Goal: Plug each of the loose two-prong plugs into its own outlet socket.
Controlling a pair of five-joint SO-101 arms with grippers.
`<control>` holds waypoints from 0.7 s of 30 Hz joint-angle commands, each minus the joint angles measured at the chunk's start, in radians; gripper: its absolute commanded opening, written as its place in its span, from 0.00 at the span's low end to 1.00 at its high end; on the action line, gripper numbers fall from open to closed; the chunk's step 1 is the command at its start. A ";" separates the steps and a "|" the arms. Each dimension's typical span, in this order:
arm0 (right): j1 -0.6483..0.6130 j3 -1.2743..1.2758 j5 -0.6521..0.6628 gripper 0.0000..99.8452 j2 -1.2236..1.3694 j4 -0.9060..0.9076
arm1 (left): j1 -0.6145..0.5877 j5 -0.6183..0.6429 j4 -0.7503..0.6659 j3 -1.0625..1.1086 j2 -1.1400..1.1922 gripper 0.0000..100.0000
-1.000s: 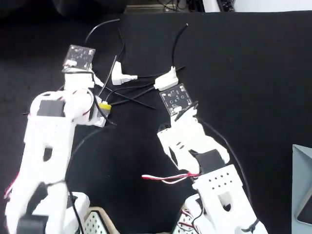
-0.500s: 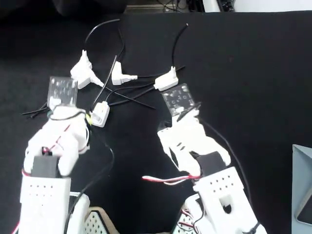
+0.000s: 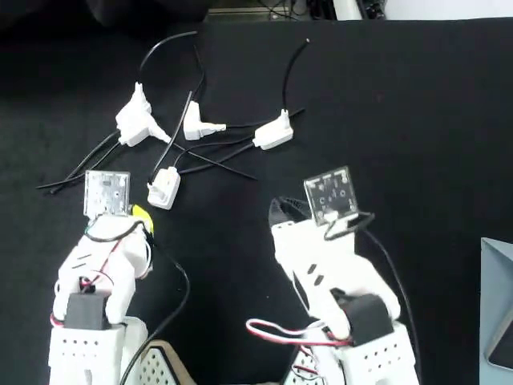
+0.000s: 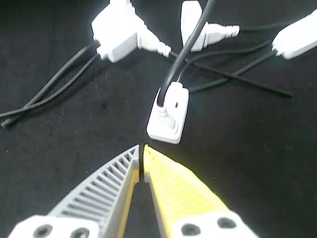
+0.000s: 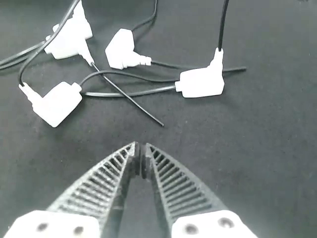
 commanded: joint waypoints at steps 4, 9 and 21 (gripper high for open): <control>0.011 0.091 0.049 0.02 -0.216 0.072 | -0.008 -0.002 -0.014 0.125 -0.192 0.03; 0.011 0.228 0.044 0.02 -0.334 0.068 | -0.005 -0.052 -0.012 0.189 -0.239 0.03; 0.132 0.375 0.043 0.01 -0.331 0.064 | -0.002 -0.048 -0.014 0.291 -0.233 0.03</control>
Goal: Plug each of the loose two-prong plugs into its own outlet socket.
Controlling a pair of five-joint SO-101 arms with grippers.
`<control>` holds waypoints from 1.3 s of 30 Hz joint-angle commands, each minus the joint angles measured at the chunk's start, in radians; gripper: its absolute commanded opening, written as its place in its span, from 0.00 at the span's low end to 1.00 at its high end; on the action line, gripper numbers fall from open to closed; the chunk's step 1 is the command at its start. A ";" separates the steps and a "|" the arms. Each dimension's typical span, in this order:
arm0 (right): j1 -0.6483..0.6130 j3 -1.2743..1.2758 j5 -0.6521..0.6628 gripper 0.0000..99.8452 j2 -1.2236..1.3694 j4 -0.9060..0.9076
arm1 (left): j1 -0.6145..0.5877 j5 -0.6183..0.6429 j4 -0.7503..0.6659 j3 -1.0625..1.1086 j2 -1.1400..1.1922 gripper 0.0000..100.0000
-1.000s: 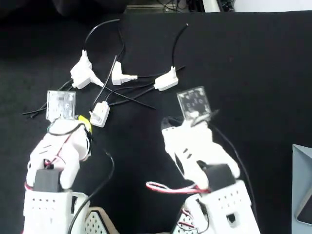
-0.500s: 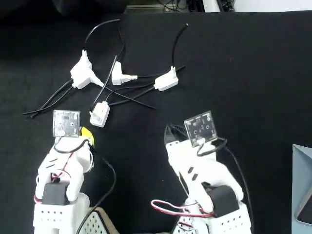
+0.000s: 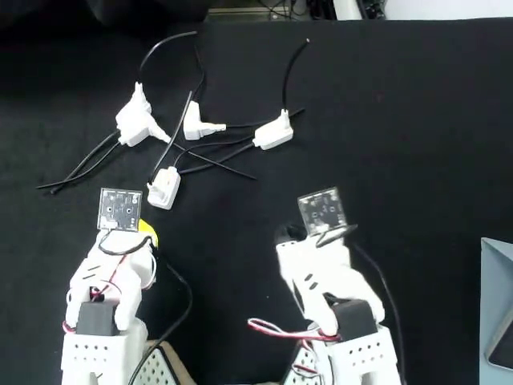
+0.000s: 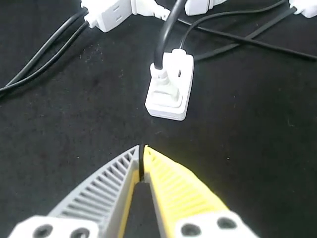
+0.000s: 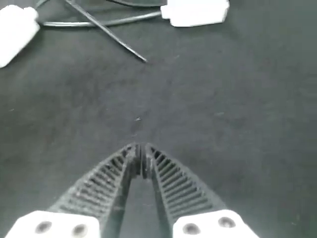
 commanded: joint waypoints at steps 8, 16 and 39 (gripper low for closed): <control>0.060 0.001 0.003 0.01 -0.087 0.249 | 0.002 0.000 0.044 0.022 0.002 0.03; 0.064 0.001 0.006 0.01 -0.084 0.295 | -0.008 -0.005 0.284 0.022 -0.005 0.03; 0.064 0.001 0.008 0.01 -0.084 0.295 | -0.007 -0.002 0.292 0.022 0.002 0.03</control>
